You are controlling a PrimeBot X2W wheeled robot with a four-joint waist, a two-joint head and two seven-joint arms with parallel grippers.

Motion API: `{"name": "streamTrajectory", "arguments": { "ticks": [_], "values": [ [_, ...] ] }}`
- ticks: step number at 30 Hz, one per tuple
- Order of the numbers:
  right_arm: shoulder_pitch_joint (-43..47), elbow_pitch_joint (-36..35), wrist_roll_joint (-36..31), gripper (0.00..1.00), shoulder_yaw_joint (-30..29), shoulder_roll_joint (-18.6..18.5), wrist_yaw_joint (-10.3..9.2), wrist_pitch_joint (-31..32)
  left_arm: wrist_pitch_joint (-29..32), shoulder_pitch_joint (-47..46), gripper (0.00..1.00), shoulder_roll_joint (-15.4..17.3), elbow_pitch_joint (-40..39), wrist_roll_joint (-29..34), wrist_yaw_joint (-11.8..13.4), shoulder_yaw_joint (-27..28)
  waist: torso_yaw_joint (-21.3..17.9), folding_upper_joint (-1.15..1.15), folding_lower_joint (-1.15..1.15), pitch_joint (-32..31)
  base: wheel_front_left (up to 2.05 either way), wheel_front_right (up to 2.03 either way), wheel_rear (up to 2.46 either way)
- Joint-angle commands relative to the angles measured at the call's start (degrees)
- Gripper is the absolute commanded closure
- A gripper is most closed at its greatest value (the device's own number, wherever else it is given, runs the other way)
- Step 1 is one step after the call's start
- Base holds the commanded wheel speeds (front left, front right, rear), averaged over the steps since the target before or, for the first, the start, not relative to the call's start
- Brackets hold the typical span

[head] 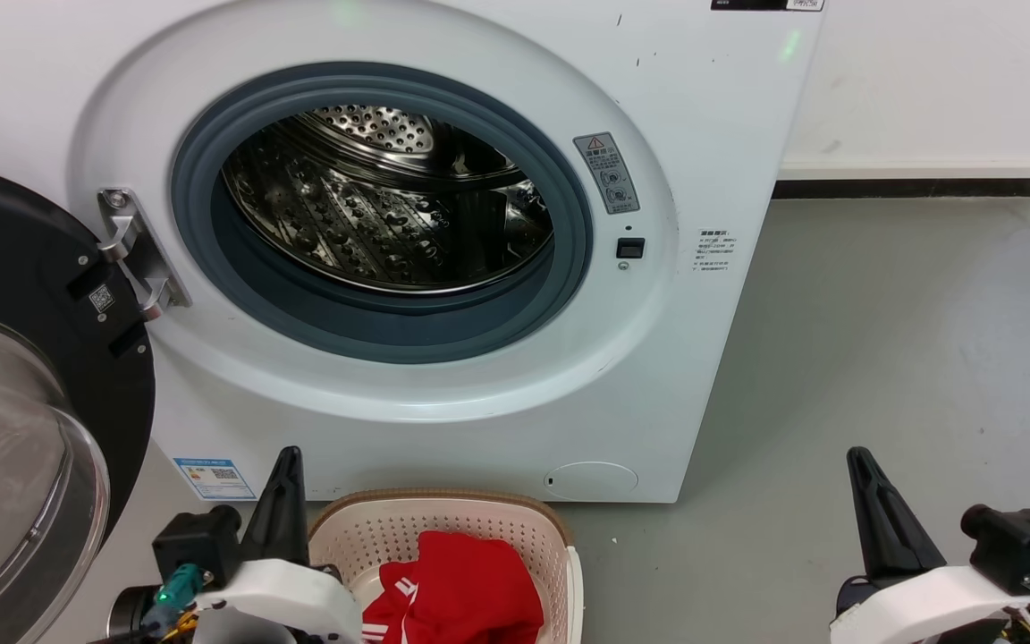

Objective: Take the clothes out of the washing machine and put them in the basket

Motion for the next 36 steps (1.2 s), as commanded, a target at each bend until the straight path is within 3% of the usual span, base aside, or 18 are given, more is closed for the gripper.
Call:
{"name": "streamTrajectory", "arguments": {
  "ticks": [1,36],
  "values": [
    [-1.32,-0.54,2.47,1.00,-0.12,-0.40,0.00,0.14,0.35,-1.35,1.00,0.12,-0.58,-2.11,-0.47,0.70,0.01,0.00,0.00,0.01,0.00,0.00,0.00],
    [-5.36,4.85,36.07,1.00,-1.17,-1.53,-0.01,3.42,7.16,-3.37,1.00,-2.44,2.27,-32.71,-5.87,7.11,0.03,0.00,0.00,0.21,0.00,0.00,0.00]
  ]
}}
